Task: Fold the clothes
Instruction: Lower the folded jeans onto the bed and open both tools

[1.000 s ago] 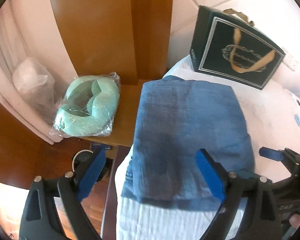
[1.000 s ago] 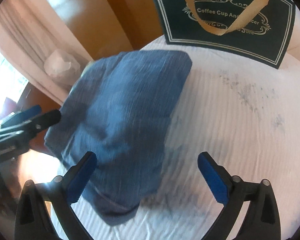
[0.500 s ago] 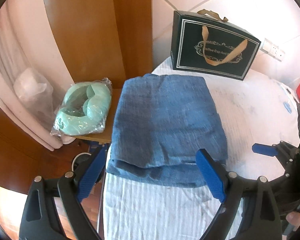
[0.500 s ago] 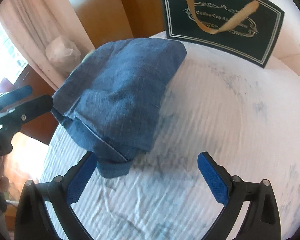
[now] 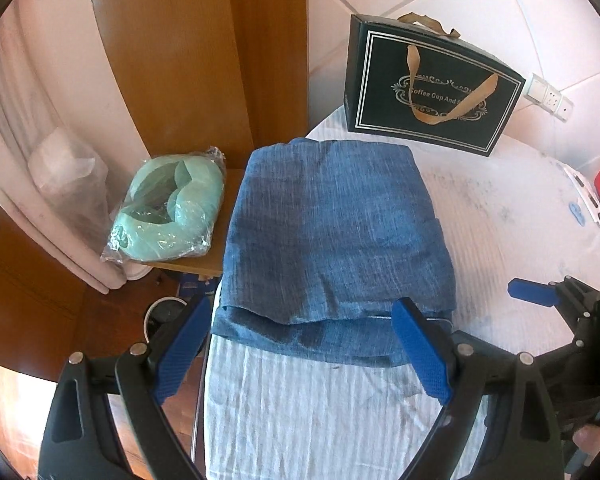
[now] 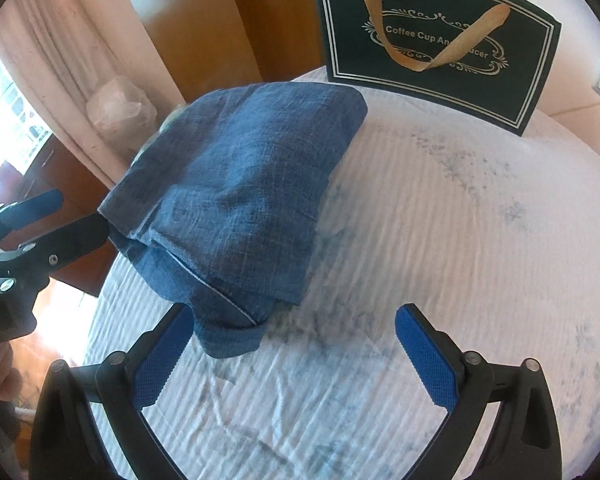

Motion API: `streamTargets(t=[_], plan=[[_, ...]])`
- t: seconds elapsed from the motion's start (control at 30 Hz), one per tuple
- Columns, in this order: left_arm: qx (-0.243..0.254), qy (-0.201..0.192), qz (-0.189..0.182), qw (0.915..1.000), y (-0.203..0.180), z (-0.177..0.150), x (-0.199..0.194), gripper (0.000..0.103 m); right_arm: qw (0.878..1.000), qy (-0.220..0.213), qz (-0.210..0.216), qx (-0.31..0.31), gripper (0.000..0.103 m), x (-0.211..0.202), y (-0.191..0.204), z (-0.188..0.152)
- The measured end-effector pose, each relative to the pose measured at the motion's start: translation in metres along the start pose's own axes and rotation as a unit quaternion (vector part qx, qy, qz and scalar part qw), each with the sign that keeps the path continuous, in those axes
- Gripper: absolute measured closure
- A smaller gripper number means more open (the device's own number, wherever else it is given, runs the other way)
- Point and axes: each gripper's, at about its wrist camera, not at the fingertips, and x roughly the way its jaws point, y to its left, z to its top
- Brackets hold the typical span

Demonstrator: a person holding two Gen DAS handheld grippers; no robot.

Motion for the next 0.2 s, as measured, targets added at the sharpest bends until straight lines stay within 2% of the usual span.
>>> streamTargets(t=[0.2], plan=[[0.001, 0.003, -0.004, 1.0, 0.0021, 0.0024, 0.0027, 0.011, 1.0, 0.0, -0.003, 0.001, 0.001, -0.0004, 0.0003, 0.0006]])
